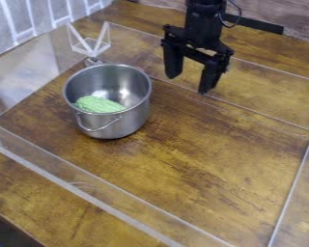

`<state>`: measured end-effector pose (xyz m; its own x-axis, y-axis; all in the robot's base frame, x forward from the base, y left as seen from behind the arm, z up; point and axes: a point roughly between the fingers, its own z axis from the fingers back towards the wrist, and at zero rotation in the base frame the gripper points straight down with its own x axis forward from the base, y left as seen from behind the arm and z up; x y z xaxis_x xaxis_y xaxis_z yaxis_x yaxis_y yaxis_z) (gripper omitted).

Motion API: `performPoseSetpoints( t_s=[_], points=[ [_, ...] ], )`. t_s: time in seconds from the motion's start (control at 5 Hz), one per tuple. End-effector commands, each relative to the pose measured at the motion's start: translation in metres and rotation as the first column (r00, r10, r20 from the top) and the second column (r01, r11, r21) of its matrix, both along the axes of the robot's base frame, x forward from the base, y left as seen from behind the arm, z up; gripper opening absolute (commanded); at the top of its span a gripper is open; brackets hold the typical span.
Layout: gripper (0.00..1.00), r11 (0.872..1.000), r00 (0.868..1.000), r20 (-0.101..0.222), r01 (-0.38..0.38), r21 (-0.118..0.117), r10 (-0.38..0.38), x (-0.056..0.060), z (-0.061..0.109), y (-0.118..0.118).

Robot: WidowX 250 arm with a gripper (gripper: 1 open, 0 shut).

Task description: Put the green object in the silver pot

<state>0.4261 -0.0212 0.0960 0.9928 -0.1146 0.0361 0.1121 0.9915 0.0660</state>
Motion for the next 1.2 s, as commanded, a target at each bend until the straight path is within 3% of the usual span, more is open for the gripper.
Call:
performPoseSetpoints(
  t_s=[0.0, 0.6, 1.0],
  points=[
    [1.00, 1.000, 0.997, 0.074, 0.004, -0.011, -0.003, 0.005, 0.026, 0.000],
    [1.00, 1.000, 0.999, 0.029, 0.016, -0.019, -0.015, 0.002, 0.008, 0.006],
    [1.00, 1.000, 1.000, 0.025, -0.002, -0.004, 0.003, 0.001, 0.016, 0.012]
  ],
)
